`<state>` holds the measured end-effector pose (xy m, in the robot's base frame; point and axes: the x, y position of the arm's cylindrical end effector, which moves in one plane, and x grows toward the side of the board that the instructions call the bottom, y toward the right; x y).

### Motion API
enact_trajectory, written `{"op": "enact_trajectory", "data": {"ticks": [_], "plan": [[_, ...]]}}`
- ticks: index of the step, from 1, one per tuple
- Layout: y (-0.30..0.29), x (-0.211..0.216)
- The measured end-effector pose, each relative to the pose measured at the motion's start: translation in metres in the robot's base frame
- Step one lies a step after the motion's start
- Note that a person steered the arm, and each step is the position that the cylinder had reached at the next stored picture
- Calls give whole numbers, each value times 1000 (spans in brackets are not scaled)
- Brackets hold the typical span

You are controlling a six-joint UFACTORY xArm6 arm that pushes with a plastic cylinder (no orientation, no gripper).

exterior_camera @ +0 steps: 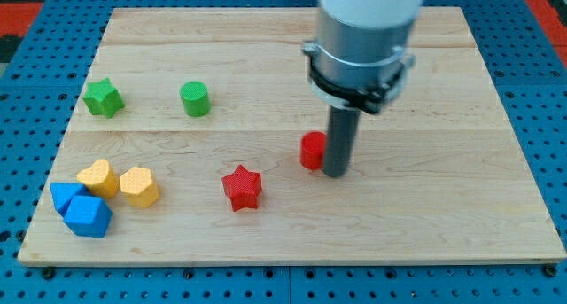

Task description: Push the red star diagonally to the red circle

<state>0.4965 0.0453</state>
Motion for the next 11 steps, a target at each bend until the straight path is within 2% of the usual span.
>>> {"op": "enact_trajectory", "data": {"ticks": [2,3,4,5,6,7,8,11], "plan": [[-72,-62],[-89,-67],[-52,-11],[-37,68],[-95,90],[-127,65],[-120,42],[-13,49]]}}
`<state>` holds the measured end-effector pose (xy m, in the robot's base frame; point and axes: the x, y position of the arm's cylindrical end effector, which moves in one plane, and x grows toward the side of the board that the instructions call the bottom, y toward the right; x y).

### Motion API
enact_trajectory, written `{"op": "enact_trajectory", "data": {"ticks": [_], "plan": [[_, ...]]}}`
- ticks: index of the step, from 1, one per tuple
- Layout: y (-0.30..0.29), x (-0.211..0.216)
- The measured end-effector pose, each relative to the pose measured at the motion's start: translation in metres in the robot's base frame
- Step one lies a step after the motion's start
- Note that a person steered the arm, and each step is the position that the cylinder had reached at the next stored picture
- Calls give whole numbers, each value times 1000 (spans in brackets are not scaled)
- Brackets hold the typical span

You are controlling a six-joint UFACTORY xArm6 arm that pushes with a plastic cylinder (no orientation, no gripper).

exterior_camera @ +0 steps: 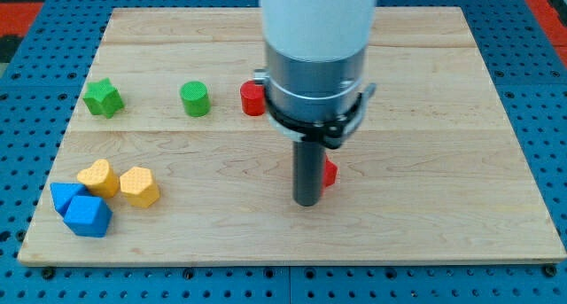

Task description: Push the red star diagonally to the red circle

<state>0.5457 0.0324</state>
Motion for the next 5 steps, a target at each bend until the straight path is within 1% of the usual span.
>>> {"op": "enact_trajectory", "data": {"ticks": [1,3,5], "plan": [[12,-12],[34,-50],[38,-98]]}}
